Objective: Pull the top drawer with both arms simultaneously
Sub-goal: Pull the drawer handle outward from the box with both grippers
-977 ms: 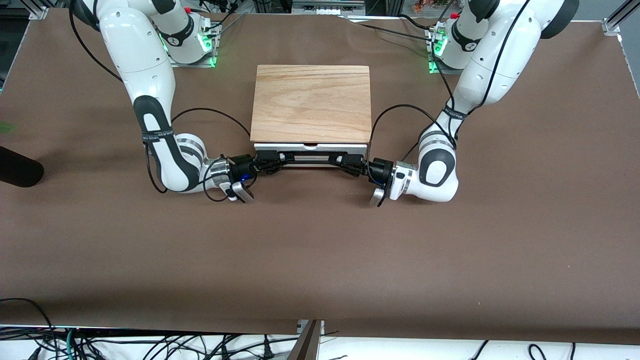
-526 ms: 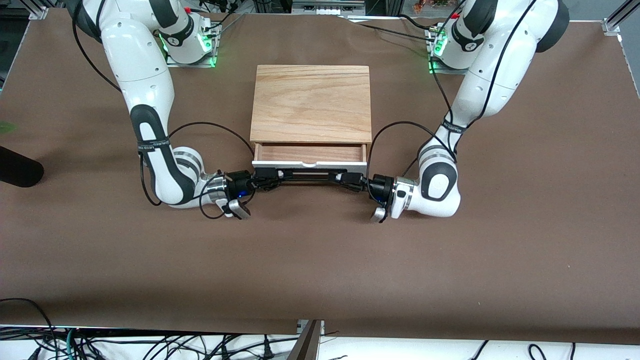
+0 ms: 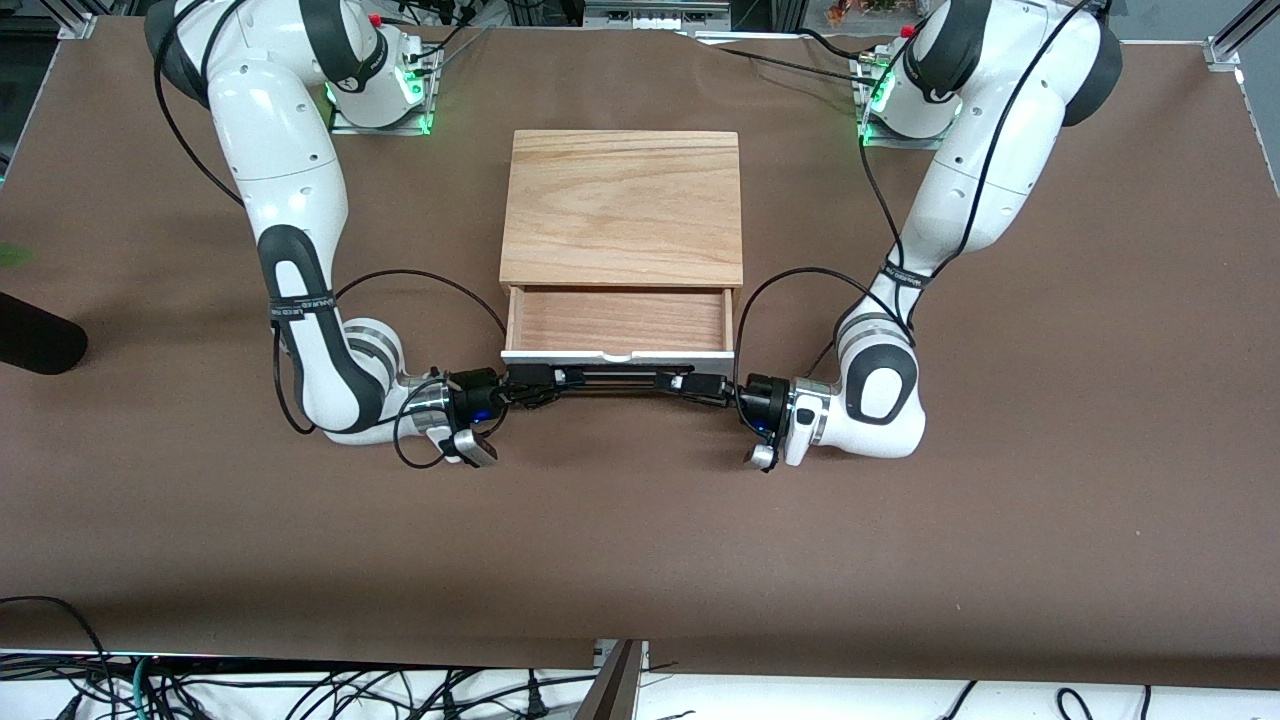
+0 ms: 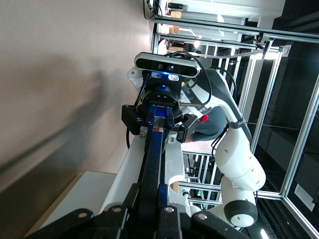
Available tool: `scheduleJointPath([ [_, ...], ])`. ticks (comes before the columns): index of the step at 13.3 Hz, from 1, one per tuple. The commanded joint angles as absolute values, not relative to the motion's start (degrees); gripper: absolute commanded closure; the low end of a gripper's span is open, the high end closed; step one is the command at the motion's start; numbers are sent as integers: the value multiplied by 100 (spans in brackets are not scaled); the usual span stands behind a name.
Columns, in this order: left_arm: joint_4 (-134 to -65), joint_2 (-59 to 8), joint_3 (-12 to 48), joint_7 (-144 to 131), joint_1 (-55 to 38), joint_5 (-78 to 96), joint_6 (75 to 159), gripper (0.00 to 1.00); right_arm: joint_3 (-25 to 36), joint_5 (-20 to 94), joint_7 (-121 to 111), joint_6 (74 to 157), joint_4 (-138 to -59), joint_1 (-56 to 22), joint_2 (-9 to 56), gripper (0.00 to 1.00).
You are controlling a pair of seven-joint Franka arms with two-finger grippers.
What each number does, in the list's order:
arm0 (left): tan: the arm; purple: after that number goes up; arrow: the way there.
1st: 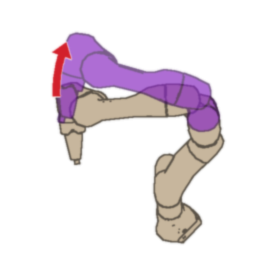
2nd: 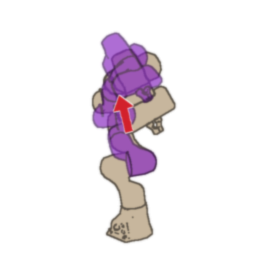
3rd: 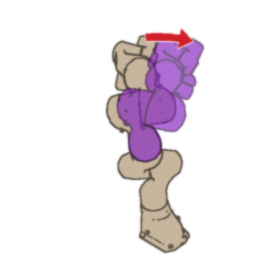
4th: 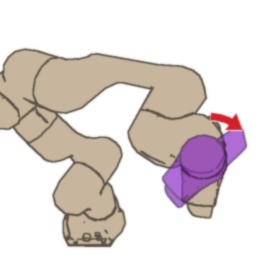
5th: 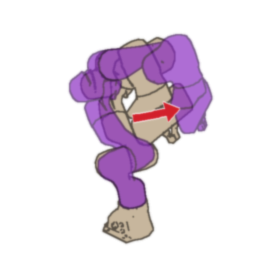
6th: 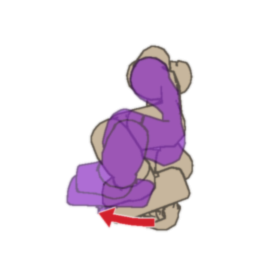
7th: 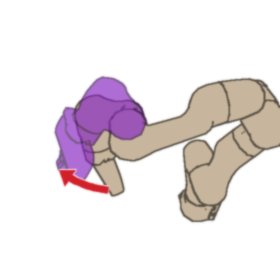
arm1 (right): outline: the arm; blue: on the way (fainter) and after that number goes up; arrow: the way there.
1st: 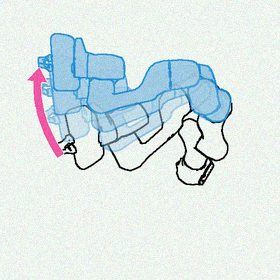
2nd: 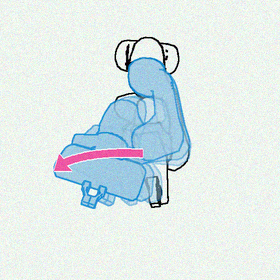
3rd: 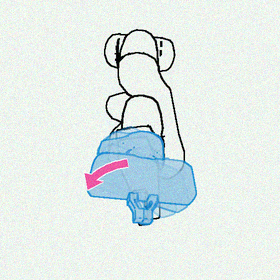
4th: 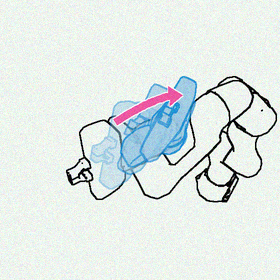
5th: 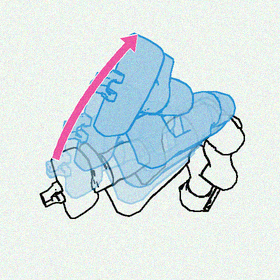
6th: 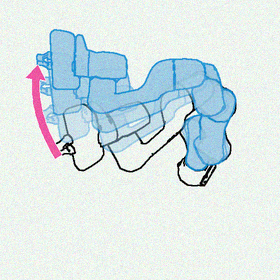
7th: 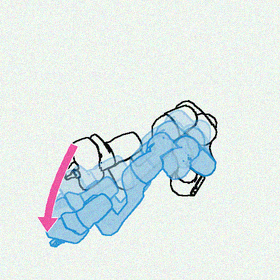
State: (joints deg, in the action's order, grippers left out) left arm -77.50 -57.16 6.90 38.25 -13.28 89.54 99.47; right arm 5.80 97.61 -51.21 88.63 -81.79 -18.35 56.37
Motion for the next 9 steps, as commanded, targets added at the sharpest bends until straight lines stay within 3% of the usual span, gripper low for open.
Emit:
scheduleJointPath([
  [1, -7602, -5502, 861, 3182, -1230, 9062, 9589, 87, 677, 9888, -4746, 9501, -7444, -1424, 6056, 100],
  [2, -7629, -5528, 853, 3190, -1230, 9053, 9589, 43, 677, 9888, -4746, 9492, -7444, -1424, 6056, 100],
  [3, -7699, -5537, 853, 3277, -1222, 9053, 9589, 0, 677, 9888, -4746, 9475, -7462, -1424, 6056, 87],
  [5, -7743, -5633, 800, 3471, -1222, 8930, 9589, 0, 677, 9888, -4737, 9475, -7471, -1424, 6047, 32],
  [6, -7752, -5660, 774, 3472, -1222, 8930, 9589, 0, 677, 9896, -4746, 9475, -7479, -1433, 6047, 0],
  [9, -7656, -5660, 493, 3472, -1292, 8493, 9615, 0, 677, 9905, -4746, 9483, -7488, -1433, 6029, 0],
])
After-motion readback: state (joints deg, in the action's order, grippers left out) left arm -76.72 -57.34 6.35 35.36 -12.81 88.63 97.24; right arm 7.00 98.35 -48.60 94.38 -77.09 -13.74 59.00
